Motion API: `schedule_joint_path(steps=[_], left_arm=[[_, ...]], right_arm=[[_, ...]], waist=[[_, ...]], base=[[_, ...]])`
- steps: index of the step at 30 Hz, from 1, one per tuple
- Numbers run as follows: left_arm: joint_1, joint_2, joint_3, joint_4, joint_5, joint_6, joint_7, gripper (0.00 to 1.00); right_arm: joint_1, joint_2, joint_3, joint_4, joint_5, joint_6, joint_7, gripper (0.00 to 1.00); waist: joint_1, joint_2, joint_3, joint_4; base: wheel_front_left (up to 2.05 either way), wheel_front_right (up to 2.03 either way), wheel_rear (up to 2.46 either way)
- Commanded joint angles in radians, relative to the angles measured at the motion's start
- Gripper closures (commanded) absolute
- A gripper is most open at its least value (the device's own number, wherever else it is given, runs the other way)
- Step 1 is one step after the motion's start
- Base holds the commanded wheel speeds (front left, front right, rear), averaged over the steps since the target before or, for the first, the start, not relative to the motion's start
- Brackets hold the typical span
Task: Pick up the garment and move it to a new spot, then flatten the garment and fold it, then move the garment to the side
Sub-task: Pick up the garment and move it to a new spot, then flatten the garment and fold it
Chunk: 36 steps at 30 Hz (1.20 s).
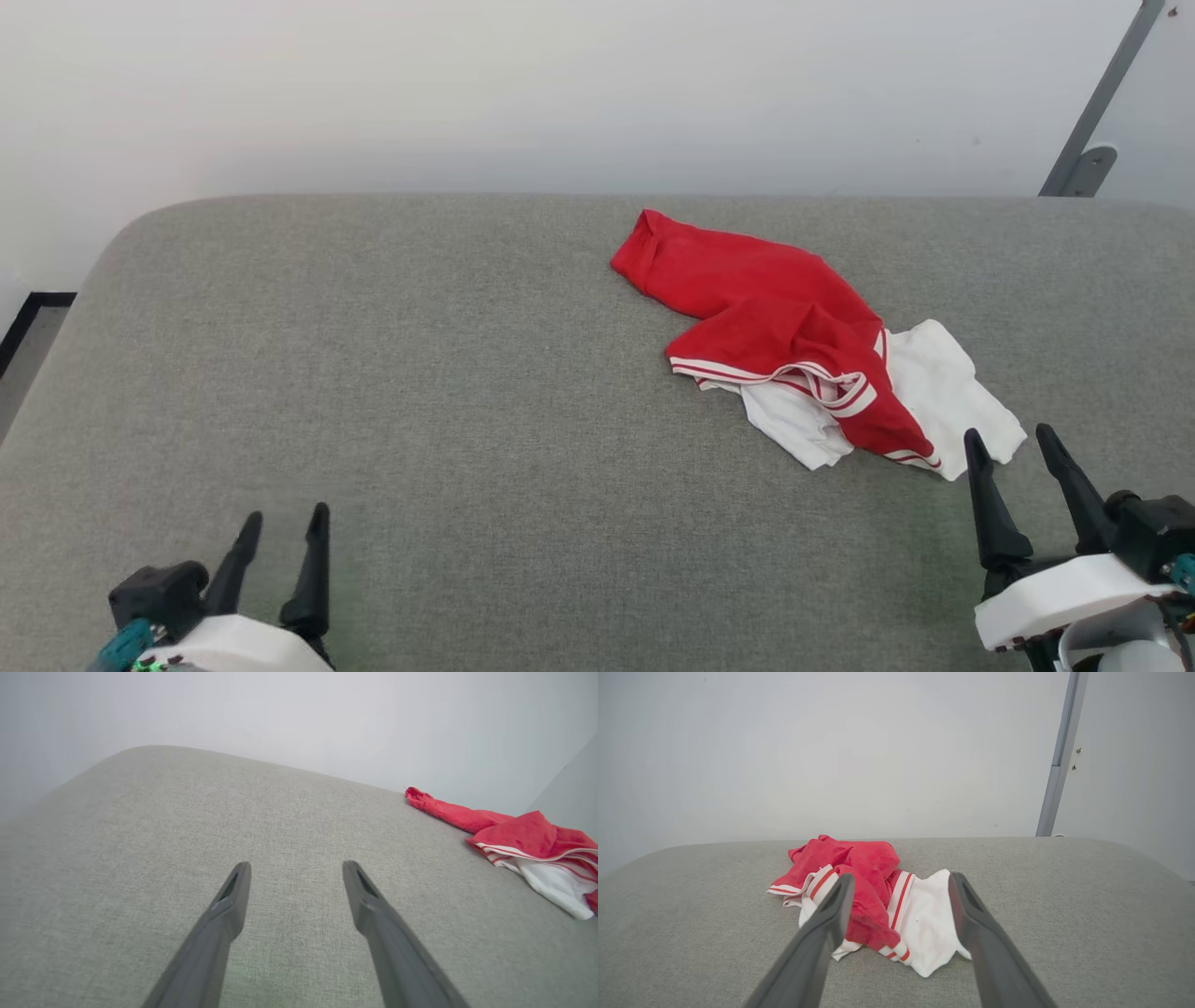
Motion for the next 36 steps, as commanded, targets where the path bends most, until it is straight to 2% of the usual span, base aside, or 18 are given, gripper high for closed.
schedule_joint_path(steps=[1,9,14,20,29,34,36], left_arm=[[0.008,-0.006,0.015,-0.012,0.025,-0.006,-0.005,0.0],[0.073,-0.09,0.191,-0.157,0.221,-0.042,-0.005,0.0],[0.101,-0.136,0.239,-0.187,0.288,-0.06,-0.005,0.0],[0.115,-0.169,0.268,-0.179,0.301,-0.069,-0.005,0.0],[0.114,-0.168,0.256,-0.185,0.3,-0.069,-0.005,0.0],[0.095,-0.175,0.242,-0.187,0.296,-0.069,-0.005,0.0],[0.082,-0.181,0.236,-0.187,0.293,-0.069,-0.005,0.0]], right_arm=[[-0.002,-0.002,-0.001,-0.005,-0.004,0.0,-0.005,0.0],[-0.021,-0.007,-0.015,-0.046,-0.025,0.0,-0.005,0.0],[-0.021,-0.008,-0.018,-0.066,-0.032,0.0,-0.005,0.0],[-0.009,0.001,-0.025,-0.068,-0.037,0.0,-0.005,0.0],[-0.02,0.0,-0.02,-0.054,-0.041,0.0,-0.005,0.0],[-0.077,-0.04,-0.026,-0.009,-0.046,0.0,0.065,0.0],[-0.111,-0.076,-0.018,0.019,-0.043,0.0,0.137,0.0]], waist=[[0.0,0.0,-0.004,-0.002],[0.0,0.0,-0.016,-0.014],[0.0,0.0,-0.016,-0.017],[0.0,0.0,-0.014,-0.016],[0.0,0.0,0.004,-0.02],[0.0,0.0,0.032,-0.017],[0.0,0.0,0.054,-0.011]], base=[[0.0,0.0,0.0],[0.0,0.0,0.0],[0.0,0.0,0.0],[0.0,0.0,0.0],[0.0,0.0,0.0],[0.0,0.0,0.0],[0.0,0.0,0.0]])
